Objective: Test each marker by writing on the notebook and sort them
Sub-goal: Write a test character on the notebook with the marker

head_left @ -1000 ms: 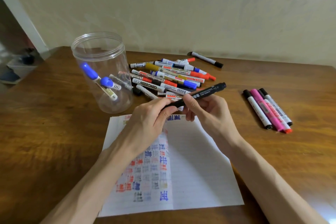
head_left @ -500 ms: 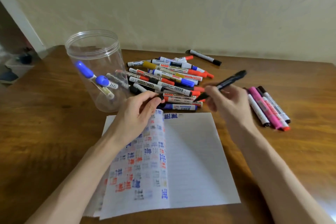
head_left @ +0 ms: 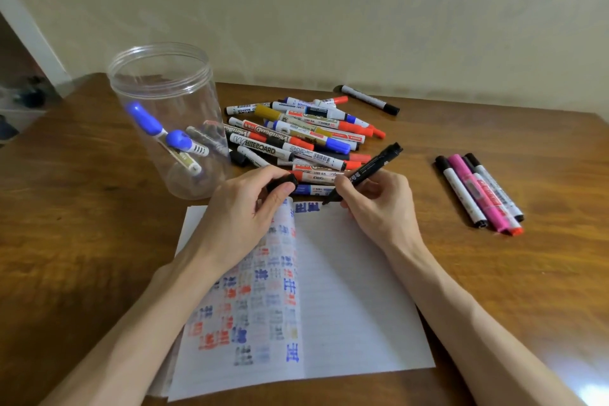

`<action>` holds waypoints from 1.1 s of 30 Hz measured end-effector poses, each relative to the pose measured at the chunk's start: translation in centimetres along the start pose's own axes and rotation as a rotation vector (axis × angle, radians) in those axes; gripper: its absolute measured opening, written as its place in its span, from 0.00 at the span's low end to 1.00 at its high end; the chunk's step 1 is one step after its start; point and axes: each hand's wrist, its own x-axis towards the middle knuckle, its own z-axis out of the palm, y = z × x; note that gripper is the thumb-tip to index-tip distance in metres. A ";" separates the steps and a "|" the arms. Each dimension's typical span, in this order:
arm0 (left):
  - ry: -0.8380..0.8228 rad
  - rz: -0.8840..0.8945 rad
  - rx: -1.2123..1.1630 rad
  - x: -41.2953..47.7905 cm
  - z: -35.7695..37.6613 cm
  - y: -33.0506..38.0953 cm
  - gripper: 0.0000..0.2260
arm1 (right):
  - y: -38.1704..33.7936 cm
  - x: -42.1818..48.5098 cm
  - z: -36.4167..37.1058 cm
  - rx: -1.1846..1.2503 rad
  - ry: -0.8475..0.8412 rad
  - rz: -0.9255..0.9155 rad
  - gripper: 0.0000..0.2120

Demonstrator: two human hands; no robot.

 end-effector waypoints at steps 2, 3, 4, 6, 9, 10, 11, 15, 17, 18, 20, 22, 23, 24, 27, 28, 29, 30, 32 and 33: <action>0.005 0.002 -0.001 0.0 0.0 -0.1 0.14 | 0.0 0.0 0.0 -0.018 0.006 -0.001 0.04; 0.009 0.001 -0.004 0.0 0.0 -0.2 0.14 | 0.0 0.1 0.0 -0.024 0.008 -0.005 0.03; 0.012 -0.001 -0.007 0.0 0.0 -0.2 0.14 | 0.0 0.0 0.0 -0.027 0.011 -0.009 0.03; 0.012 -0.005 -0.011 0.0 0.0 -0.1 0.14 | 0.0 0.0 0.0 -0.027 0.013 -0.012 0.04; 0.007 -0.005 -0.026 0.0 0.0 -0.1 0.13 | -0.1 -0.2 0.0 -0.055 0.009 -0.025 0.04; 0.005 -0.006 -0.030 0.0 0.0 -0.1 0.13 | -0.1 -0.2 0.1 -0.074 0.015 -0.034 0.04; 0.005 -0.008 -0.035 0.0 0.0 -0.1 0.13 | -0.1 -0.3 0.1 -0.093 0.029 -0.040 0.04; 0.016 -0.015 -0.047 0.0 0.0 -0.1 0.13 | 0.0 -0.2 -0.1 -0.093 0.075 -0.033 0.06; 0.018 -0.013 -0.052 0.0 0.0 0.0 0.14 | 0.0 -0.2 -0.2 -0.048 0.073 -0.026 0.07; 0.019 -0.013 -0.052 0.0 0.0 0.0 0.14 | -0.1 -0.2 -0.2 -0.037 0.069 -0.027 0.07; 0.018 -0.014 -0.055 0.0 -0.1 0.0 0.14 | -0.3 -0.3 -0.2 -0.032 0.057 -0.027 0.07; 0.013 -0.015 -0.058 0.0 -0.1 -0.1 0.14 | -0.4 -0.3 -0.1 -0.030 0.046 -0.029 0.06; 0.012 -0.012 -0.057 0.0 -0.1 -0.1 0.14 | -0.4 -0.4 -0.1 -0.028 0.039 -0.027 0.05; 0.013 -0.008 -0.055 0.0 -0.1 -0.1 0.14 | -0.4 -0.4 0.0 -0.028 0.031 -0.024 0.05; 0.016 -0.003 -0.052 0.0 -0.1 0.0 0.13 | -0.3 -0.4 0.1 -0.079 0.038 -0.029 0.06; 0.017 -0.003 -0.053 0.0 -0.1 0.0 0.13 | -0.2 -0.4 0.1 -0.095 0.048 -0.027 0.06; 0.017 -0.004 -0.052 0.0 -0.1 0.0 0.13 | -0.2 -0.3 0.1 -0.100 0.057 -0.026 0.06; 0.019 -0.004 -0.051 0.0 -0.1 -0.1 0.13 | -0.2 -0.3 0.1 -0.099 0.065 -0.028 0.05; 0.020 -0.005 -0.052 0.0 -0.1 -0.1 0.14 | -0.1 -0.3 0.0 -0.082 0.077 -0.032 0.05; 0.019 -0.007 -0.054 0.0 0.0 -0.1 0.14 | -0.1 -0.3 -0.1 -0.068 0.079 -0.031 0.05</action>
